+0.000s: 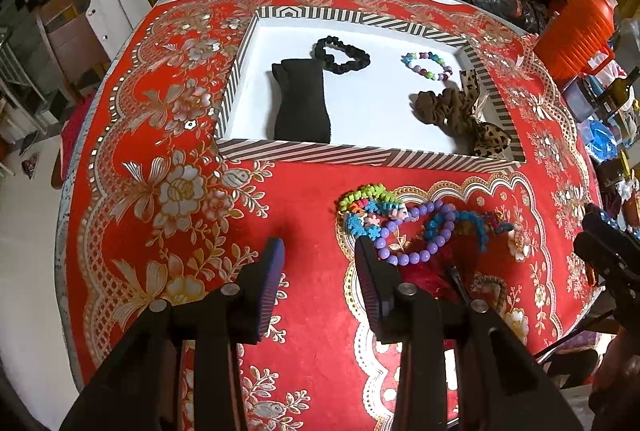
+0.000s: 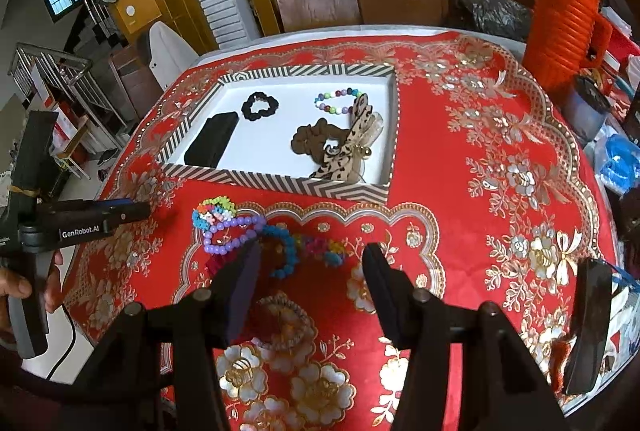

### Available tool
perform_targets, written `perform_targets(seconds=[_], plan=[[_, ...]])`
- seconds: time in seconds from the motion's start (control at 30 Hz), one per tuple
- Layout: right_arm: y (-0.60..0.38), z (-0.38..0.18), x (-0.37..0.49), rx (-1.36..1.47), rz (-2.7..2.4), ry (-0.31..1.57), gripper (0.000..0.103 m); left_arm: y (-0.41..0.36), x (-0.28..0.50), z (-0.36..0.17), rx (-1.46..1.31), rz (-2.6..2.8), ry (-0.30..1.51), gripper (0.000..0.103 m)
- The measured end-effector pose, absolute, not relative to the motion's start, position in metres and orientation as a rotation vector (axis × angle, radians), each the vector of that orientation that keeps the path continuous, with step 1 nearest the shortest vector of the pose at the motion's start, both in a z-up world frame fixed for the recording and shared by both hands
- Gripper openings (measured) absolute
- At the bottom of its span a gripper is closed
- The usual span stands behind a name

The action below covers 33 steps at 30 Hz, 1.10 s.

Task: Organize jewelry
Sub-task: 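Withdraw both tools from the tray back toward the jewelry pile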

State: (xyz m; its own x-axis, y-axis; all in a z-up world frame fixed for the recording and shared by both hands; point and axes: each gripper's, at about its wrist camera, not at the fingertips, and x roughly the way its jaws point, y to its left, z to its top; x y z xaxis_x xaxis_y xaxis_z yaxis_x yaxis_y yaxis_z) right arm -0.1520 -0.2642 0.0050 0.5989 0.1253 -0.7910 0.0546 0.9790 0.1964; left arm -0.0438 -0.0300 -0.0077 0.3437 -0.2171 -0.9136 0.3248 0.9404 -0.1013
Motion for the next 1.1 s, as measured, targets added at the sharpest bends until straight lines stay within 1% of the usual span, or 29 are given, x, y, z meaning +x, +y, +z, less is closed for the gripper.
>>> perform_targets(seconds=[0.63, 0.77, 0.87, 0.97, 1.1], plan=[[-0.264, -0.004, -0.148, 0.207, 0.069, 0.961, 0.056, -0.025, -0.038, -0.016, 0.077, -0.345, 1.199, 0.019], [-0.266, -0.006, -0.148, 0.207, 0.068, 0.964, 0.056, -0.019, -0.026, -0.028, -0.038, -0.402, 1.26, 0.019], [-0.269, -0.011, -0.148, 0.218, 0.073, 0.975, 0.056, -0.024, -0.019, -0.036, -0.074, -0.434, 1.283, 0.019], [-0.269, -0.017, -0.146, 0.213, 0.088, 0.986, 0.056, -0.032, -0.009, -0.045, -0.085, -0.445, 1.306, 0.022], [-0.268, -0.026, -0.142, 0.213, 0.11, 0.989, 0.056, -0.047, 0.003, -0.059, -0.053, -0.455, 1.338, 0.022]])
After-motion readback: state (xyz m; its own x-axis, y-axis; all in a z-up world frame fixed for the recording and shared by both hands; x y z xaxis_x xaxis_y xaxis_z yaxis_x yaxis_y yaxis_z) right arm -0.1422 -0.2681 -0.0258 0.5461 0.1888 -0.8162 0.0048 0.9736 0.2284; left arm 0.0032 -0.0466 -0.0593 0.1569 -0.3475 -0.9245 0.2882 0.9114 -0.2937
